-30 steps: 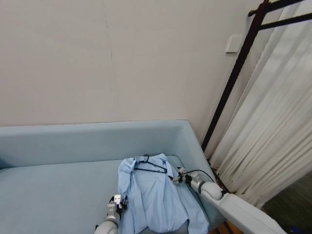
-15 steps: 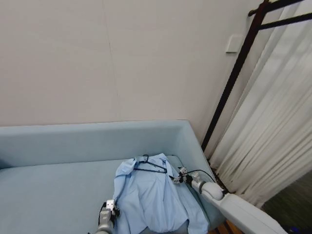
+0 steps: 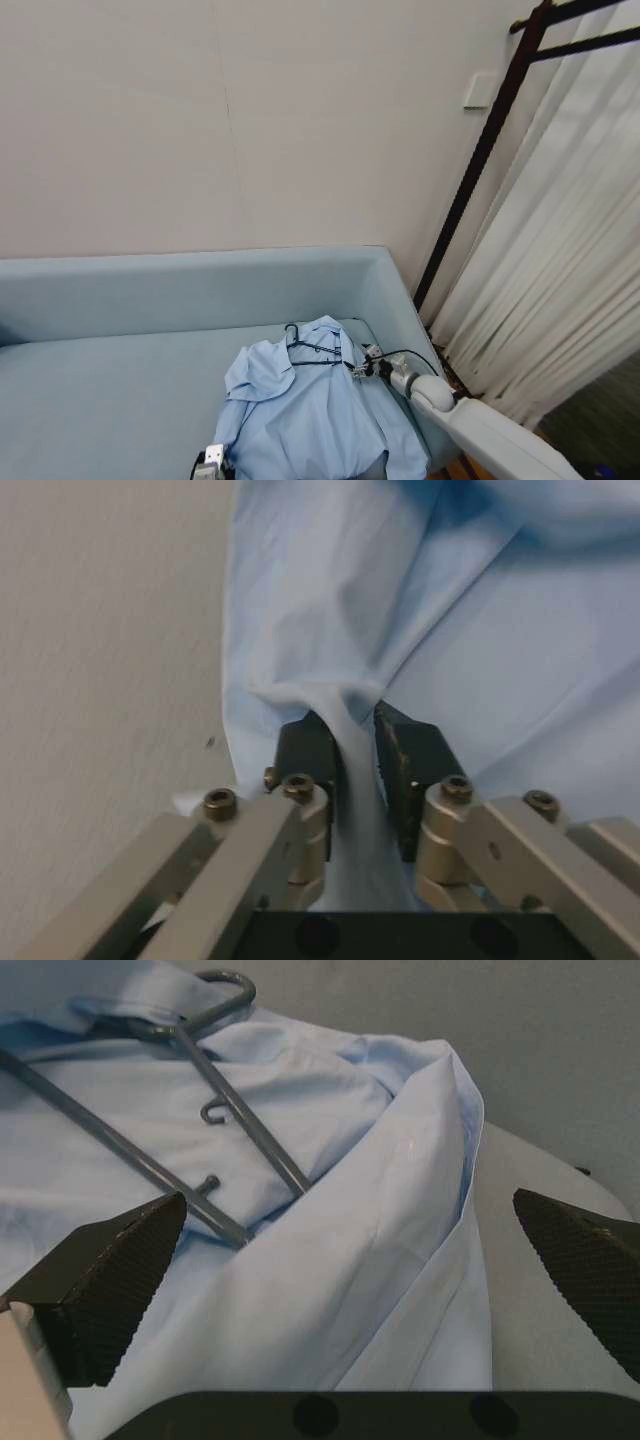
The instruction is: Pick up the clothes from the sofa and hang them on the clothes hanger.
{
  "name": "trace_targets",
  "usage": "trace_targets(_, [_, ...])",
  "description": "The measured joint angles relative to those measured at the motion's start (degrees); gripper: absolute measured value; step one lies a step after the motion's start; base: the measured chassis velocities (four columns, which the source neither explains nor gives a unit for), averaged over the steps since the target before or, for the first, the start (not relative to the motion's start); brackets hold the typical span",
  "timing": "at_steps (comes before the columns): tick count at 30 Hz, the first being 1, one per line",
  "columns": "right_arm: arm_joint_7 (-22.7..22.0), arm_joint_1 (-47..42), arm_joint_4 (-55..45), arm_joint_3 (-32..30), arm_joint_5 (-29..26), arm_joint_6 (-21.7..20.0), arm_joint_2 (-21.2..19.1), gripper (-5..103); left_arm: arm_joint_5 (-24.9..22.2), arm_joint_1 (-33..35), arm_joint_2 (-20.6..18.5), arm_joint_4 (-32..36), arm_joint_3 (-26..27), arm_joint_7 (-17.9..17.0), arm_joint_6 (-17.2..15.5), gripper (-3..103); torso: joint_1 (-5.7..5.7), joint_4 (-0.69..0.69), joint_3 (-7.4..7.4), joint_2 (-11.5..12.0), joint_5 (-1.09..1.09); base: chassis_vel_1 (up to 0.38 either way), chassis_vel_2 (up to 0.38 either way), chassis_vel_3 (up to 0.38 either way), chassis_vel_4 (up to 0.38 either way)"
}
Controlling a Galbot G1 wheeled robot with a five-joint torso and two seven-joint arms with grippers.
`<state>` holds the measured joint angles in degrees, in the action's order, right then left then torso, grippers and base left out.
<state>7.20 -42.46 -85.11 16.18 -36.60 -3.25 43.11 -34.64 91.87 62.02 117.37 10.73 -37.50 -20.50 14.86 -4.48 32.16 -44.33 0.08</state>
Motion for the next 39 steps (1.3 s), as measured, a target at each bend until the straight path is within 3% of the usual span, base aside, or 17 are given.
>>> trace_targets(2, [-0.61, 0.50, -0.60, -0.17, -1.16, -0.45, -0.01, 100, 0.11, -0.60, -1.15, 1.62, 0.33, 1.70, 0.79, 24, 0.00, 0.00, 0.00, 0.00, 0.00, 0.000, 0.000, 0.000, 0.000])
trace_targets(3, [-0.90, 1.02, -0.82, -0.31, -2.10, -1.06, 0.06, 100, -0.07, -0.69, -2.11, 3.01, 0.60, 2.05, 0.85, 35, 0.00, 0.00, 0.00, 0.00, 0.00, 0.000, 0.000, 0.000, 0.000])
trace_targets(5, [-1.20, 1.52, -0.94, -0.39, -3.15, -1.71, 0.21, 100, -0.21, -0.64, -2.89, 3.92, 0.82, 2.07, 0.79, 35, 0.00, 0.01, 0.00, 0.00, 0.00, 0.000, 0.000, 0.000, 0.000])
trace_targets(11, [-6.09, 5.49, 1.70, -0.14, -12.22, -6.61, 3.89, 100, -1.15, -0.54, -6.58, 7.22, 2.57, 0.61, -0.09, 62, 0.00, 0.03, 0.01, 0.00, -0.01, 0.000, 0.000, 0.000, 0.000])
trace_targets(13, [-7.62, 6.14, 2.63, -0.15, -14.67, -7.76, 4.93, 100, -1.50, -0.66, -6.83, 7.63, 2.91, 0.31, -0.31, 62, 0.00, 0.03, 0.01, 0.00, 0.00, 0.000, 0.000, 0.000, 0.000])
trace_targets(17, [-12.88, 8.77, 5.69, -0.94, -24.49, -11.58, 8.39, 100, -3.90, -1.82, -7.36, 9.65, 4.21, -0.41, -1.49, 84, 0.00, 0.03, 0.01, 0.00, 0.00, 0.000, 0.000, 0.000, 0.000])
trace_targets(19, [-14.01, 9.66, 6.70, -1.10, -26.27, -12.24, 9.20, 100, -4.95, -2.98, -7.59, 9.89, 4.25, -0.65, -1.81, 84, 0.00, 0.03, 0.01, 0.00, -0.01, 0.000, 0.000, 0.000, 0.000])
trace_targets(22, [-16.20, 13.62, 11.90, -1.28, -29.78, -13.75, 12.61, 100, -9.68, -9.87, -8.56, 8.55, 3.25, -1.07, -2.35, 98, 0.00, 0.01, 0.01, 0.00, 0.00, 0.000, 0.000, 0.000, 0.000])
trace_targets(25, [-16.31, 16.64, 16.10, -1.06, -30.04, -14.34, 14.85, 100, -12.91, -14.64, -9.22, 6.01, 2.43, 0.95, -2.26, 100, 0.00, 0.01, 0.01, 0.00, -0.01, 0.000, 0.000, 0.000, 0.000])
trace_targets(27, [-16.33, 19.97, 21.41, -0.64, -29.64, -14.66, 17.42, 100, -14.73, -19.65, -9.43, 1.21, 1.37, 5.54, -1.34, 100, 0.01, 0.03, 0.02, 0.00, -0.02, 0.000, 0.000, 0.000, 0.000])
trace_targets(28, [-16.33, 19.97, 21.41, -0.64, -29.64, -14.66, 17.42, 100, -14.73, -19.65, -9.43, 1.21, 1.37, 5.54, -1.34, 100, 0.01, 0.03, 0.02, 0.00, -0.02, 0.000, 0.000, 0.000, 0.000])
trace_targets(30, [-16.05, 22.13, 25.41, -0.33, -28.37, -14.77, 19.31, 100, -16.13, -24.76, -9.06, -3.65, 0.38, 10.88, -1.32, 100, 0.01, 0.05, 0.02, 0.00, -0.01, 0.000, 0.000, 0.000, 0.000])
trace_targets(34, [-14.31, 23.56, 30.71, -0.03, -25.00, -14.76, 21.64, 100, -18.10, -31.04, -7.45, -8.62, -1.27, 14.44, -2.64, 100, 0.02, -0.02, 0.01, 0.00, -0.01, 0.000, 0.000, 0.000, 0.000])
trace_targets(39, [-12.95, 24.79, 37.46, 0.08, -20.77, -12.82, 24.85, 100, -18.35, -33.59, -6.63, -12.02, -2.61, 17.77, -4.87, 100, 0.00, 0.02, 0.01, 0.00, 0.00, 0.000, 0.000, 0.000, 0.000])
